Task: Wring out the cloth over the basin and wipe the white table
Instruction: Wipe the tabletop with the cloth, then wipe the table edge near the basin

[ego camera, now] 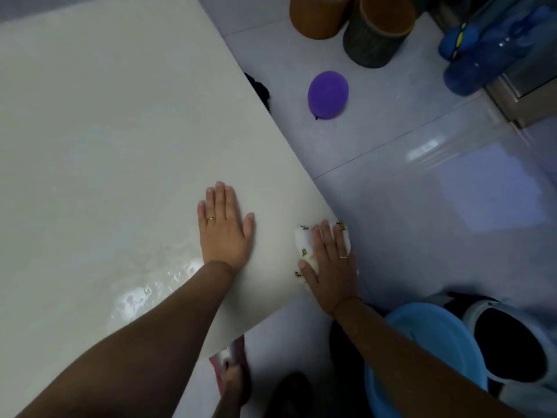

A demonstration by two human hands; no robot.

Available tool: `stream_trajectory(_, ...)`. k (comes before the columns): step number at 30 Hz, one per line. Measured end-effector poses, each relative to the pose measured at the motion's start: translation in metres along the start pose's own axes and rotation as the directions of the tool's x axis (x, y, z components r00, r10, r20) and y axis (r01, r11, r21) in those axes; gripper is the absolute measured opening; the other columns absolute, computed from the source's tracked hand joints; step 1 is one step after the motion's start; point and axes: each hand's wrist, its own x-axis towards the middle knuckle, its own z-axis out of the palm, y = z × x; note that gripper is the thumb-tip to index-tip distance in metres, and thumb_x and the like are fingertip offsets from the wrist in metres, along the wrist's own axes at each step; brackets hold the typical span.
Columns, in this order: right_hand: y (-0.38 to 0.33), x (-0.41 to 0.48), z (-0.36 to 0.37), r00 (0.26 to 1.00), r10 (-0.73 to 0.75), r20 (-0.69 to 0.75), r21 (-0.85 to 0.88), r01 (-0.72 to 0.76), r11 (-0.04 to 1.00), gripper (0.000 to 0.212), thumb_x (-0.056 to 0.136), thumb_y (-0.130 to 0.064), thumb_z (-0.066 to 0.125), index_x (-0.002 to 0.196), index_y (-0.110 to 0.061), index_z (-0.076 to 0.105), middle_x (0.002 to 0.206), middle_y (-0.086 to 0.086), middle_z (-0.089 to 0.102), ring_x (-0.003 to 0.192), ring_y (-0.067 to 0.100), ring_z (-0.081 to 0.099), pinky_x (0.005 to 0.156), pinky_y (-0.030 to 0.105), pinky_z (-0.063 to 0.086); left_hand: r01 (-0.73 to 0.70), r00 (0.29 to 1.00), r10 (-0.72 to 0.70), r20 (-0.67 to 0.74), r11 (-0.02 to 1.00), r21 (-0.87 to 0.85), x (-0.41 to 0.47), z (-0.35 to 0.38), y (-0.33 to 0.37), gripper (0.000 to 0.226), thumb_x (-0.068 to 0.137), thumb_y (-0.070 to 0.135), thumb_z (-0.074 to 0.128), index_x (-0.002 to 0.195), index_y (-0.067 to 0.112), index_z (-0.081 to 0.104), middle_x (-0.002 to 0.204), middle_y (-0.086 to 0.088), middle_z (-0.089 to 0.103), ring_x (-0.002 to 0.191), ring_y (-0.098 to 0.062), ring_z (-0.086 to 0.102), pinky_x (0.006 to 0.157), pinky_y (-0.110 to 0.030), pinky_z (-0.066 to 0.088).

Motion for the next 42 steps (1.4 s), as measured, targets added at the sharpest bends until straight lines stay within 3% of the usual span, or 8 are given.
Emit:
stream_trajectory(5,0.019,-0.028,-0.016,0.957,0.238,-0.169,0.278,-0.185,0.943,0.068,0.089,-0.036,0.053,0.147,-0.013,0.027,0.156,0.013,0.02,0.142,0.029,0.023,0.112,0.044,0.022,-0.03,0.999,0.038,0.037,0.977,-0.211,-0.066,0.004,0.065,0.053,0.091,0.042,0.044,0.126,0.004,0.056,0.135,-0.02,0.05,0.127,-0.037,0.042,0.106,-0.045,0.029)
stream_trajectory(8,0.024,-0.026,-0.027,0.815,0.567,0.12,0.679,-0.484,0.551,0.064,0.088,-0.026,0.063,0.142,-0.007,0.035,0.145,0.017,0.04,0.13,0.028,0.041,0.102,0.032,0.034,0.049,0.992,-0.019,0.125,0.97,-0.237,-0.092,0.015,0.1,0.044,0.09,0.044,0.055,0.12,0.011,0.057,0.118,-0.012,0.054,0.11,-0.032,0.047,0.088,-0.04,0.035)
stream_trajectory(10,0.026,-0.026,-0.032,0.789,0.535,0.301,0.735,-0.55,0.397,0.04,0.089,-0.021,0.061,0.124,-0.002,0.052,0.118,0.013,0.059,0.106,0.025,0.055,0.081,0.026,0.042,0.209,0.967,-0.151,0.203,0.929,-0.304,-0.098,0.017,0.112,0.044,0.087,0.037,0.062,0.122,0.011,0.052,0.12,-0.011,0.051,0.112,-0.031,0.046,0.089,-0.039,0.034)
stream_trajectory(14,0.03,-0.042,-0.041,0.822,0.499,0.276,0.756,-0.506,0.415,0.02,0.091,-0.014,0.056,0.107,-0.005,0.064,0.092,0.005,0.06,0.088,0.022,0.058,0.061,0.022,0.04,0.244,0.965,-0.171,0.197,0.86,-0.448,-0.102,0.009,0.125,0.025,0.085,0.014,0.064,0.106,0.009,0.051,0.106,-0.012,0.059,0.102,-0.032,0.054,0.087,-0.041,0.041)
stream_trajectory(24,0.096,-0.187,0.011,0.669,0.622,0.407,0.869,-0.492,-0.038,0.016,0.091,0.003,0.05,0.097,-0.011,0.049,0.101,0.02,0.055,0.093,0.035,0.055,0.085,0.05,0.05,0.074,0.901,0.135,0.412,0.888,-0.454,-0.173,0.065,0.175,0.013,0.092,0.02,0.052,0.092,0.019,0.038,0.079,0.002,0.056,0.074,-0.022,0.058,0.059,-0.033,0.042)
stream_trajectory(29,0.13,-0.253,0.026,0.621,0.649,0.44,0.856,-0.509,-0.093,0.064,0.088,0.01,0.048,0.144,-0.018,0.031,0.127,0.014,0.054,0.116,0.032,0.053,0.1,0.052,0.045,-0.031,0.719,0.356,0.597,0.875,-0.484,-0.221,0.097,0.204,0.006,0.096,0.029,0.041,0.099,0.029,0.036,0.087,0.004,0.059,0.076,-0.014,0.06,0.061,-0.026,0.047)
stream_trajectory(36,0.153,-0.319,0.082,0.452,0.751,0.482,0.779,-0.614,-0.131,0.046,0.092,0.005,0.048,0.137,-0.007,0.045,0.137,0.015,0.05,0.121,0.023,0.048,0.102,0.029,0.039,-0.224,0.469,0.446,0.762,0.895,-0.386,-0.273,0.152,0.22,0.036,0.101,0.019,0.038,0.137,0.021,0.045,0.133,-0.004,0.052,0.121,-0.021,0.05,0.093,-0.021,0.04)
stream_trajectory(42,0.155,-0.344,0.135,0.309,0.792,0.526,0.684,-0.707,-0.178,0.045,0.096,-0.013,0.045,0.141,-0.02,0.04,0.127,0.016,0.058,0.113,0.032,0.056,0.096,0.036,0.044,-0.43,0.298,0.499,0.814,0.831,-0.352,-0.301,0.19,0.213,0.053,0.099,0.012,0.045,0.147,0.015,0.025,0.143,-0.011,0.037,0.126,-0.022,0.042,0.103,-0.028,0.034)
